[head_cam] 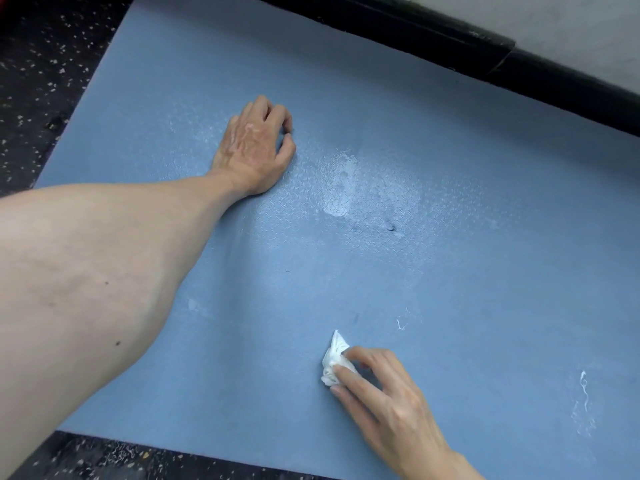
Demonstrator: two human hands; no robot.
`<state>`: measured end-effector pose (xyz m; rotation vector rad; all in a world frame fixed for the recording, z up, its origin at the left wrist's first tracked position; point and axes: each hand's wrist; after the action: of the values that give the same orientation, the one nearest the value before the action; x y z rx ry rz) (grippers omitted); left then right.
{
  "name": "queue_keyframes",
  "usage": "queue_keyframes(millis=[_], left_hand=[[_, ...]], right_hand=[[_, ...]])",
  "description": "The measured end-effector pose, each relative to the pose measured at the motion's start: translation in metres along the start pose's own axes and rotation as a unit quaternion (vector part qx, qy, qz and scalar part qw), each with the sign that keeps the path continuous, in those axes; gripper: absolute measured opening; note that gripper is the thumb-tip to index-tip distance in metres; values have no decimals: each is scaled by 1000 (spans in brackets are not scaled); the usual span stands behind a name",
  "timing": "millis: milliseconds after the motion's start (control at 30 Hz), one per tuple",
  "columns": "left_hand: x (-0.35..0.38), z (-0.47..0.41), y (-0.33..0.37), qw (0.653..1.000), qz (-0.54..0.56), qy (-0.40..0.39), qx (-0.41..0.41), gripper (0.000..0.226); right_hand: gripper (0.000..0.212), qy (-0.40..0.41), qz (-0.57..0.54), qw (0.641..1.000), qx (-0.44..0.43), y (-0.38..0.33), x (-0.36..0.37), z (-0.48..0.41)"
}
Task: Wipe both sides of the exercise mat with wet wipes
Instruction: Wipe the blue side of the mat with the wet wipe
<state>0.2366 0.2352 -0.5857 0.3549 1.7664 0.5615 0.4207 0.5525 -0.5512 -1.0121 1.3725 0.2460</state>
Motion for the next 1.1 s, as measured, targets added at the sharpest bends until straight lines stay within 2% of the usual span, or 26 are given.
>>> queue_keyframes(millis=[233, 367, 500, 667, 800, 900, 967, 1067, 1100], left_hand=[[0, -1, 1, 1000, 2, 0, -1, 21], [0, 0, 0, 1000, 3, -1, -6, 21], [0, 1, 0, 1000, 1, -1, -4, 21], [0, 1, 0, 1000, 2, 0, -5, 21], [-1, 0, 1, 1000, 2, -1, -3, 22], [0, 0, 0, 1000, 1, -2, -4, 22], [0, 0, 0, 1000, 1, -3, -2, 21], [0, 0, 0, 1000, 2, 2, -2, 22], [0, 0, -1, 1000, 2, 3, -4, 21]], right_hand=[[31, -18, -24, 1000, -1, -2, 7, -4], [24, -55, -67, 996, -23, 5, 2, 0], [45, -104, -39, 992, -65, 19, -3, -11], [28, -105, -13, 989, -101, 20, 2, -34], [29, -93, -22, 989, -112, 23, 6, -29], [29, -127, -8, 983, -133, 20, 1, -38], [27, -104, 21, 988, -110, 23, 1, -65], [12, 27, 17, 999, 0, 27, 13, -115], [11, 46, 20, 999, 16, 24, 19, -121]])
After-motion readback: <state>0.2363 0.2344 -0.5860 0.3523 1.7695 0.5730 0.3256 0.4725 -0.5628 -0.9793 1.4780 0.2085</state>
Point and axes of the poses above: each hand's wrist, its own z-axis away from the middle knuckle, its own x-axis out of the palm, y = z × x, and after that the axes turned 8 degrees about z, right-handed
